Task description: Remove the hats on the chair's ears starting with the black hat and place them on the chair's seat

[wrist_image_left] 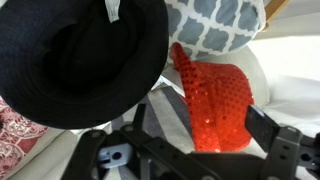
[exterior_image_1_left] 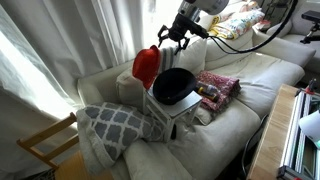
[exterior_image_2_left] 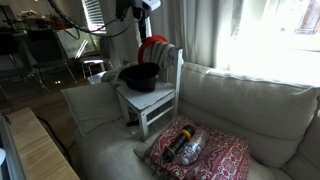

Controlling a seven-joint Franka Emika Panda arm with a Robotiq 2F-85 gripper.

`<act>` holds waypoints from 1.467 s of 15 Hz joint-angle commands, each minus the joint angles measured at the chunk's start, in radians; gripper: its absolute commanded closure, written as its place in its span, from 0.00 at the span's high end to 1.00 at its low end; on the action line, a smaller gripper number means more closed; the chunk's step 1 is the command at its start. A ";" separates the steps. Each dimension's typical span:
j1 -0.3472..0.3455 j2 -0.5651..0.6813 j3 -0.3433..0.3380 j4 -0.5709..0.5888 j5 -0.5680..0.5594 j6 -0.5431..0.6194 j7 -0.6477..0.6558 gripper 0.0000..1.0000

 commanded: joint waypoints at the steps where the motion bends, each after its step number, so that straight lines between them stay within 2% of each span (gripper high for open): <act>1: -0.012 0.090 0.020 0.070 0.026 0.062 -0.108 1.00; 4: -0.023 0.145 0.044 0.127 0.036 0.105 -0.169 0.98; 5: -0.024 0.161 0.048 0.145 0.033 0.118 -0.174 0.93; 6: -0.027 0.175 0.054 0.160 0.032 0.128 -0.184 0.78; 12: -0.045 0.224 0.080 0.210 0.045 0.188 -0.231 0.33; 16: -0.055 0.208 0.100 0.203 0.060 0.175 -0.256 0.03; 18: -0.048 0.192 0.092 0.191 0.036 0.156 -0.224 0.00; 22: -0.051 0.158 0.106 0.179 0.042 0.134 -0.228 0.01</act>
